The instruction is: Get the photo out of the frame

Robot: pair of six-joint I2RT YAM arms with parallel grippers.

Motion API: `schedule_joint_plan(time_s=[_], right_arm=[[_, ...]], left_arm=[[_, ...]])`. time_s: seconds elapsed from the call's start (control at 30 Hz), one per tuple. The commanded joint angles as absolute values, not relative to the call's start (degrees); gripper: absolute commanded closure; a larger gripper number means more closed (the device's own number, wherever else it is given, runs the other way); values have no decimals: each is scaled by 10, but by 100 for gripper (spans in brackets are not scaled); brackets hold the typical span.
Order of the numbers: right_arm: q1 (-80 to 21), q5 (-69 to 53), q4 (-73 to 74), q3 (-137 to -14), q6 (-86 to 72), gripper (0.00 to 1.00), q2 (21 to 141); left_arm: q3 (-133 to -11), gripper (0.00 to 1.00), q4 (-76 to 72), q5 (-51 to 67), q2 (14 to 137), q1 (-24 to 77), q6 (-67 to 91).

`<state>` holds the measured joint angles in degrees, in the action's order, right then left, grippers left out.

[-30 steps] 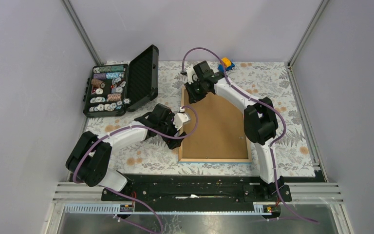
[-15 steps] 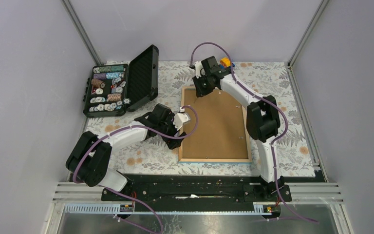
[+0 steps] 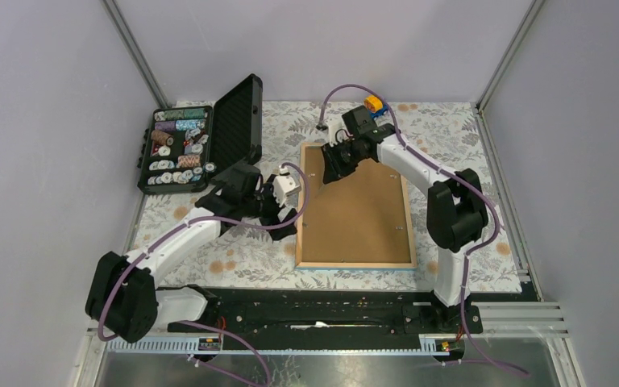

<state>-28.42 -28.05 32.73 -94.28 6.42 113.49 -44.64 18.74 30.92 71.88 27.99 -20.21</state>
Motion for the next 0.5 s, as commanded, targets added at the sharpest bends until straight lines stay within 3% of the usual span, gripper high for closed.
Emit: schedule_joint_plan(time_s=[0.0, 0.47], right_arm=[[-313, -350, 303, -908, 46, 100, 1084], [-376, -359, 310, -855, 65, 100, 1069]], left_arm=[[-450, 5, 234, 328, 699, 280, -232], [-393, 6, 223, 324, 661, 281, -263]])
